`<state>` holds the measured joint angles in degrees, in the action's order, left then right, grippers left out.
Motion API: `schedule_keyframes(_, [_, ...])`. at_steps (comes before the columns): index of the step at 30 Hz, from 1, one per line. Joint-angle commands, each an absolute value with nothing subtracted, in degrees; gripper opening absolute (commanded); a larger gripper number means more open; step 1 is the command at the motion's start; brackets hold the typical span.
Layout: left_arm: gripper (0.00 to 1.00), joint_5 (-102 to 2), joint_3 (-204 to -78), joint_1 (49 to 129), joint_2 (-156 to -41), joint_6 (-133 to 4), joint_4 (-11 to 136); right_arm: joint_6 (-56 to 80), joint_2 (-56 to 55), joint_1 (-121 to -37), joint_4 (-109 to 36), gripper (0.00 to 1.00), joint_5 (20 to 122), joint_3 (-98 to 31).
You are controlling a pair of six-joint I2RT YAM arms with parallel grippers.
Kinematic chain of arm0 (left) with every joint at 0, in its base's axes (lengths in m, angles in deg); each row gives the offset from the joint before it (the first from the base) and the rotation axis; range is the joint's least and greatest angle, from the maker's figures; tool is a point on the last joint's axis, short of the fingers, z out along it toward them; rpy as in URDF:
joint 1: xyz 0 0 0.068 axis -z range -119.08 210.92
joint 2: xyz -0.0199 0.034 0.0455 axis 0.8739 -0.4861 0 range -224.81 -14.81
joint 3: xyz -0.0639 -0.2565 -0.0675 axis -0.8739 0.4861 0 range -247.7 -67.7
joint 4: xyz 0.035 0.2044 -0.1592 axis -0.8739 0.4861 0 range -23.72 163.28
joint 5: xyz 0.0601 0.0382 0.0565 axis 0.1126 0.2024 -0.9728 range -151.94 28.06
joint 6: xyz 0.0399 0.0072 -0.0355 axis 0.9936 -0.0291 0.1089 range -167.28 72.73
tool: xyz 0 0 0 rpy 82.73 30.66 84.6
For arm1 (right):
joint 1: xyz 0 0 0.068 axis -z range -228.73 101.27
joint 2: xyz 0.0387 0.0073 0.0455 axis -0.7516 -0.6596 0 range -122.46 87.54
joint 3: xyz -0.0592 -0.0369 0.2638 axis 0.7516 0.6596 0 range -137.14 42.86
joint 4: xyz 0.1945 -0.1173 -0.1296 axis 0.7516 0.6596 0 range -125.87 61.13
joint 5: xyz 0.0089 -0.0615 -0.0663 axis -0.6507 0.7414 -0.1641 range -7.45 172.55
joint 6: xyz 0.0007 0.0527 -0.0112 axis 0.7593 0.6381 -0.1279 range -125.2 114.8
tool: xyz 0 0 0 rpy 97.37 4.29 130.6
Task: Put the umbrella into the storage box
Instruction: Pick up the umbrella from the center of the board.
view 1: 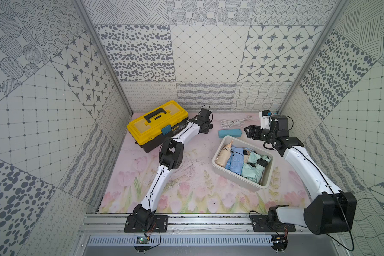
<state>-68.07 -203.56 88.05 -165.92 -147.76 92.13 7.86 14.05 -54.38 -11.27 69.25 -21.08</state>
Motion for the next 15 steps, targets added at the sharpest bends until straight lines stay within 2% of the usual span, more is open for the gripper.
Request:
schedule_keyframes(1, [0.29, -68.24, -198.19, 89.58, -159.56, -146.33, 83.19, 8.10, 17.56, -54.18, -12.29, 0.78, 68.21, -19.48])
schedule_keyframes(9, [0.25, -66.79, -180.52, 92.18, -146.30, -144.92, 72.34, 9.71, 23.34, -54.26, -9.06, 0.79, 66.96, -17.62])
schedule_keyframes(15, [0.24, -62.95, -169.86, 94.50, -135.71, -135.47, 64.67, 13.45, 27.04, -54.42, -5.57, 0.79, 62.82, -18.62])
